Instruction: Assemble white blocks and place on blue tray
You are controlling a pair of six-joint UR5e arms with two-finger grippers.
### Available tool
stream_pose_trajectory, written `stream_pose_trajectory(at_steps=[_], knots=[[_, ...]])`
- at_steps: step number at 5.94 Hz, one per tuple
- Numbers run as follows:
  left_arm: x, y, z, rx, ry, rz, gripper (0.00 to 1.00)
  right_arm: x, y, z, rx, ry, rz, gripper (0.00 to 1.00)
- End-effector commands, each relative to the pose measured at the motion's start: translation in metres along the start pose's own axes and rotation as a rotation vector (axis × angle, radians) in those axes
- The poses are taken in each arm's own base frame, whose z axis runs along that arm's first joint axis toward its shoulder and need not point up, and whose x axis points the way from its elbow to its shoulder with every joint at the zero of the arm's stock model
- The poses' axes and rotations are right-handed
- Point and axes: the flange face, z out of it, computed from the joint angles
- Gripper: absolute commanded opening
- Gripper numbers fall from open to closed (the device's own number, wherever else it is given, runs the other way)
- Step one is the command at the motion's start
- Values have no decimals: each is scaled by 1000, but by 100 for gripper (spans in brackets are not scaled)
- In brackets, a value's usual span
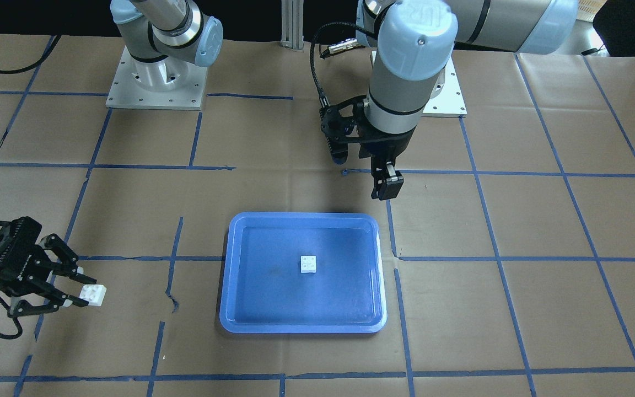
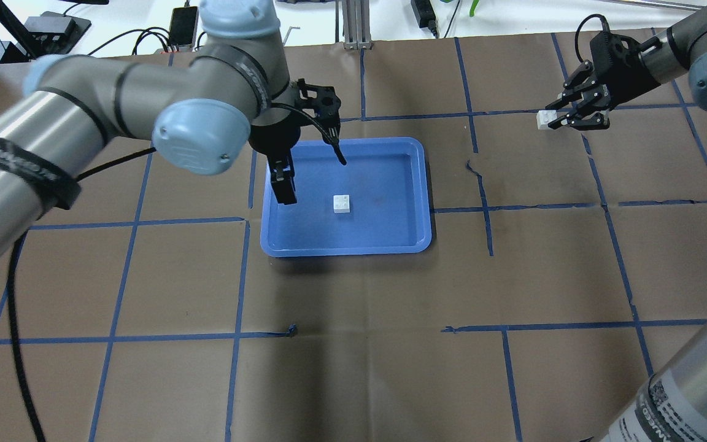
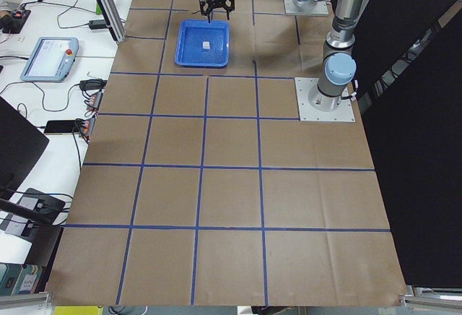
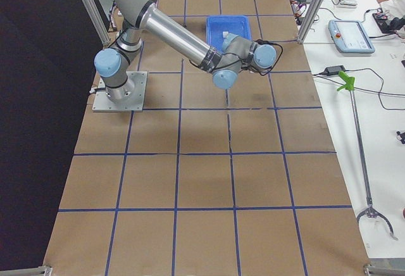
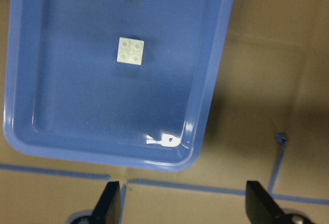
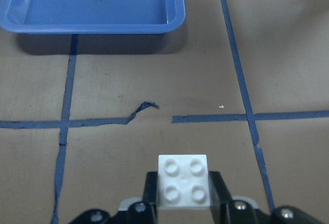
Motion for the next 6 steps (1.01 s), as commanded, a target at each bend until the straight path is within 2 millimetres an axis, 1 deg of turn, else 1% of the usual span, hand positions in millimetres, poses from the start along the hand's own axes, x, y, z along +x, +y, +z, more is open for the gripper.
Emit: stream_pose_trajectory(at_steps=[1,2,3,4,5,6], knots=[[32,24,-47,22,-41,-129,98,-24,-66,37,65,-45,8,33],[31,33,-58,40,-65,-235,99,-30,-101,61,79,-52,-1,33],[29,39,-62,51,-82,-435,99,-38,-137,88,72,-41,26,33],[19,50,-63,82,-99,-706,99,-50,-165,117,68,6,57,33],[21,66,-79,121,-117,-954,99,-71,-183,146,74,54,79,33],[25,69,-86,154,-113,-1235,99,-89,-182,170,77,72,74,33]])
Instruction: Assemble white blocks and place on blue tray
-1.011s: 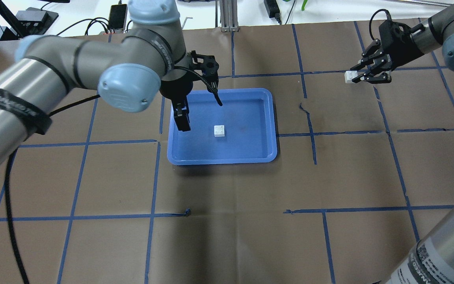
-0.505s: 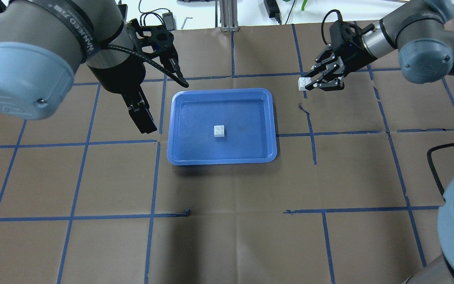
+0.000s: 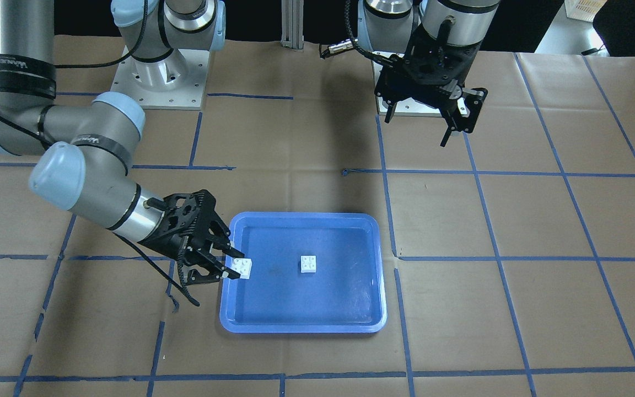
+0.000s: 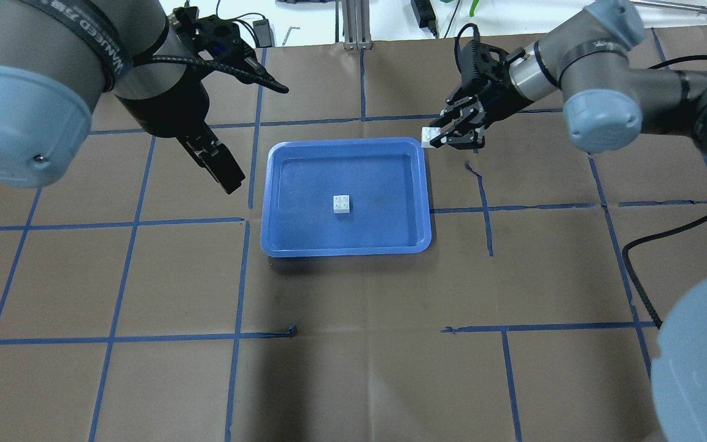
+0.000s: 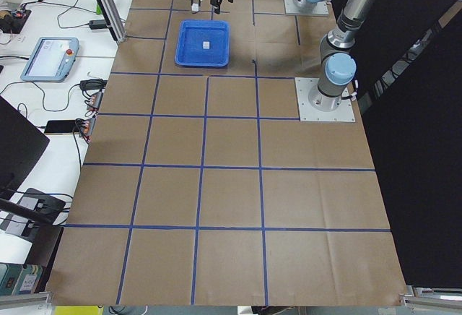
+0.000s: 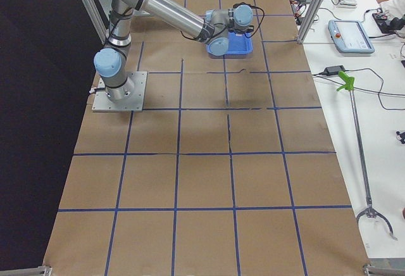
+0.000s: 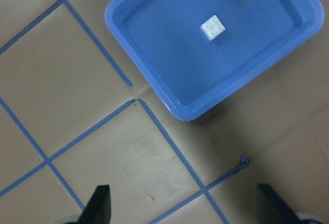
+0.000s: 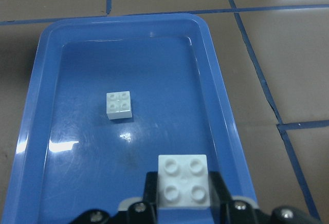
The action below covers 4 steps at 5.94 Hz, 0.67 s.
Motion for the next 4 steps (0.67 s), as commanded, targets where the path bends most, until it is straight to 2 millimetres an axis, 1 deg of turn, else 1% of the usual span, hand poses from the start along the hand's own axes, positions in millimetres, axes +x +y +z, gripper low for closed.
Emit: stream_pose_trajectory(at_steps=[1,2,3,4], knots=[[-8,8,-14,18,-8,-365,99,-42,0,58,7,-4,-18,33],[-14,8,-11,6,-8,-376,99,-46,5,81,8,-12,-37,33],[-16,8,-14,12,-8,-383,99,-46,14,97,2,-12,-44,33],[-22,10,-15,15,-8,-395,99,-52,13,113,-8,-25,-55,33]])
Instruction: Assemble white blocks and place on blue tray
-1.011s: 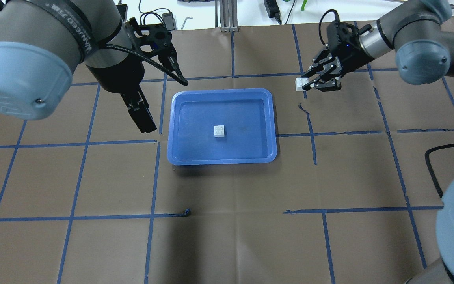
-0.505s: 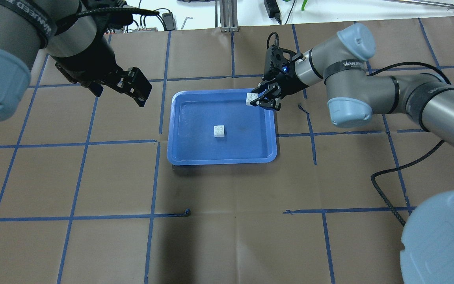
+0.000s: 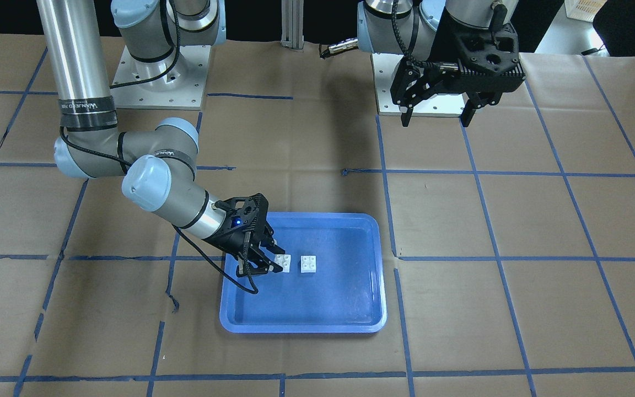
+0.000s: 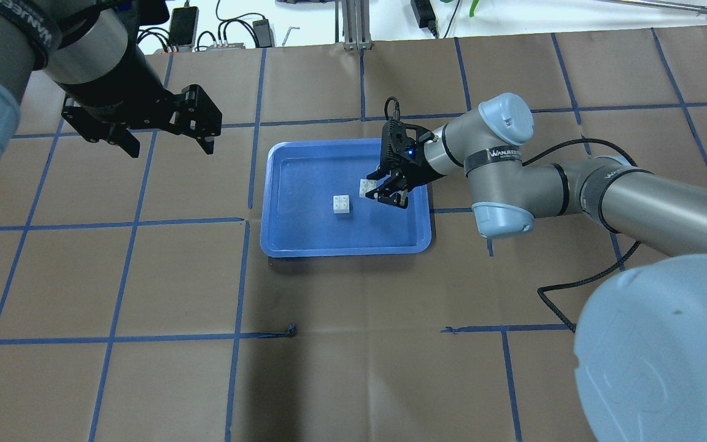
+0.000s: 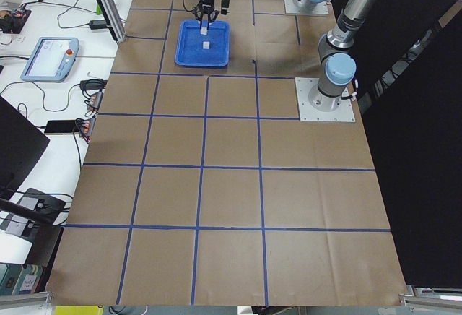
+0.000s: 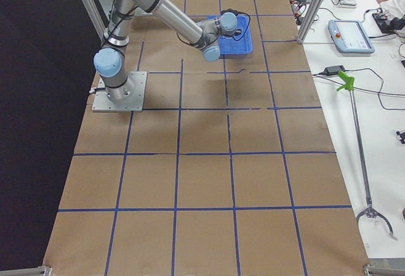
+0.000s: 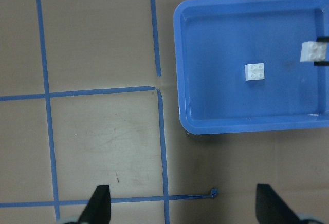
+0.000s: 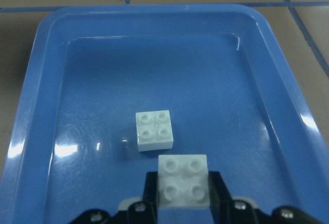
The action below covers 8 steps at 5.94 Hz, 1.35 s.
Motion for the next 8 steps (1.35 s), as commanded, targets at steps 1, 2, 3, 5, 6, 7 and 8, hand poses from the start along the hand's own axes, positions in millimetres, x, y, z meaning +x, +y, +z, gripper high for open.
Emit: stream_pose_trajectory(at_steps=[1,2,3,5,6,7,8], knots=[[-5,-1,-1,4,5,-14,99,-10,-2,25,-16,-17,-22,33],[-5,1,-3,8,4,-13,99,-10,-2,25,-17,-17,-22,33],[-5,2,-3,7,5,-13,99,-10,-1,26,-19,-21,-20,34],[-5,2,-3,8,7,-13,99,-11,2,30,-19,-29,-15,34],[-5,1,-2,10,5,-13,99,-12,1,33,-19,-33,-18,34],[-5,1,-2,10,5,-13,99,-13,1,34,-18,-33,-16,34],[-5,2,-2,11,5,-13,99,-13,1,34,-18,-33,-7,34]])
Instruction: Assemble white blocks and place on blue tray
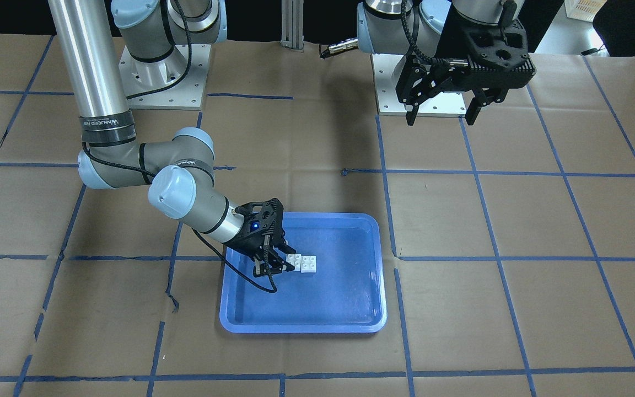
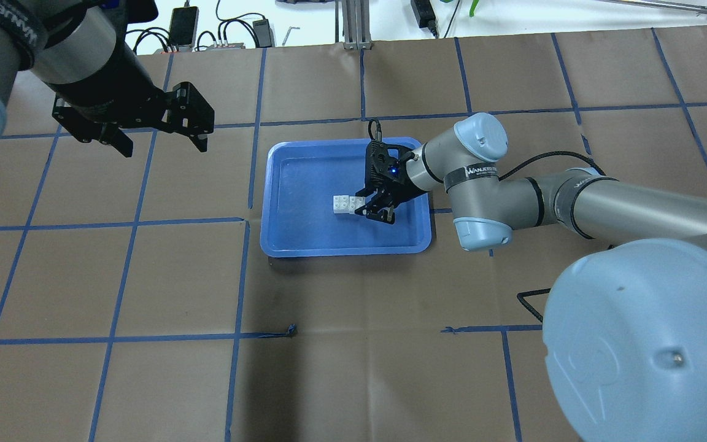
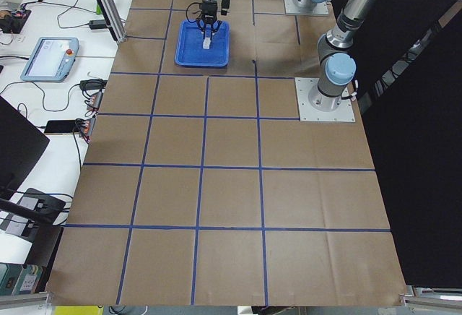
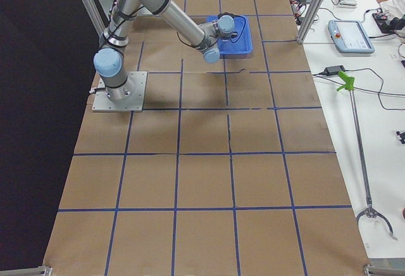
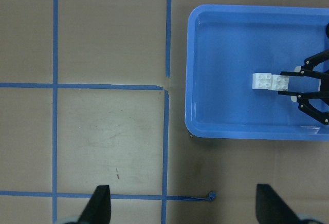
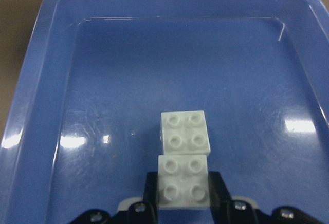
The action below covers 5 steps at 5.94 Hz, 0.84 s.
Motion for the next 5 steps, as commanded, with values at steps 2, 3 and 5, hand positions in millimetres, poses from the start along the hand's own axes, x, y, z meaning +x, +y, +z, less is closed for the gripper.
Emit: stream_pose_trajectory(at_steps=[2,3,5], knots=[[0,1,0,1,0,0,99,1,-1,0,4,7,9,34],[0,3,-1,3,0,0,99,2,-1,0,4,7,11,34],[0,6,1,1,1,0,99,2,-1,0,4,7,11,37]])
